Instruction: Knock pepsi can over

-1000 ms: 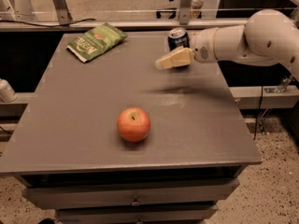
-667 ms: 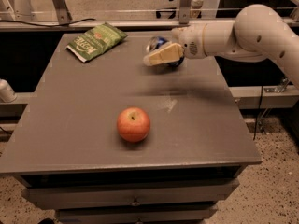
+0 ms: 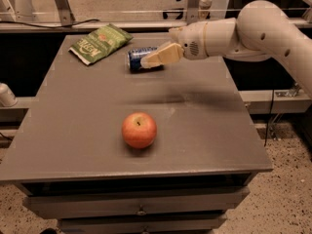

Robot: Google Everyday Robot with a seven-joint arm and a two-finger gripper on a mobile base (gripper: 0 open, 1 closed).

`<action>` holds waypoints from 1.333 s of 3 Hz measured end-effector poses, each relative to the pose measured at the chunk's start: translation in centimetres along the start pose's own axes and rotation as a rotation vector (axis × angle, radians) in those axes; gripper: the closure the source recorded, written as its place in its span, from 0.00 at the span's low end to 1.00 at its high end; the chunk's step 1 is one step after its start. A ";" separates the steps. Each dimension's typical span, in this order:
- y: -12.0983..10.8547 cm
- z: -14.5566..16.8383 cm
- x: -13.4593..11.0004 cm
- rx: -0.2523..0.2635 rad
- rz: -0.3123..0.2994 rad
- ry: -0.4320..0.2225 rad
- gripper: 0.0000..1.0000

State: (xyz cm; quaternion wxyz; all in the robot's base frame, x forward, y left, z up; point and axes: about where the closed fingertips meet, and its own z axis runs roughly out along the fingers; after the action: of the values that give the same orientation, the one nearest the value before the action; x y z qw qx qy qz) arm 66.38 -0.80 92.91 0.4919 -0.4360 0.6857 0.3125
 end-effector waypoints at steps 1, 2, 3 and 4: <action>0.2 0.0 0.2 -0.008 0.002 0.007 0.00; 0.3 -0.7 0.8 -0.017 -0.005 0.021 0.00; -0.6 -3.1 1.8 -0.013 -0.027 0.058 0.00; -2.3 -7.2 3.4 -0.026 -0.065 0.112 0.00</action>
Offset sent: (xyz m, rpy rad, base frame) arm -0.0133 -0.0250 -0.0083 -0.0412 0.0109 0.0226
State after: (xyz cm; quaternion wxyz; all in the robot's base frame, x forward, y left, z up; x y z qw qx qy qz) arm 65.16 -8.90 92.03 0.4571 -0.4811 0.6936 0.2803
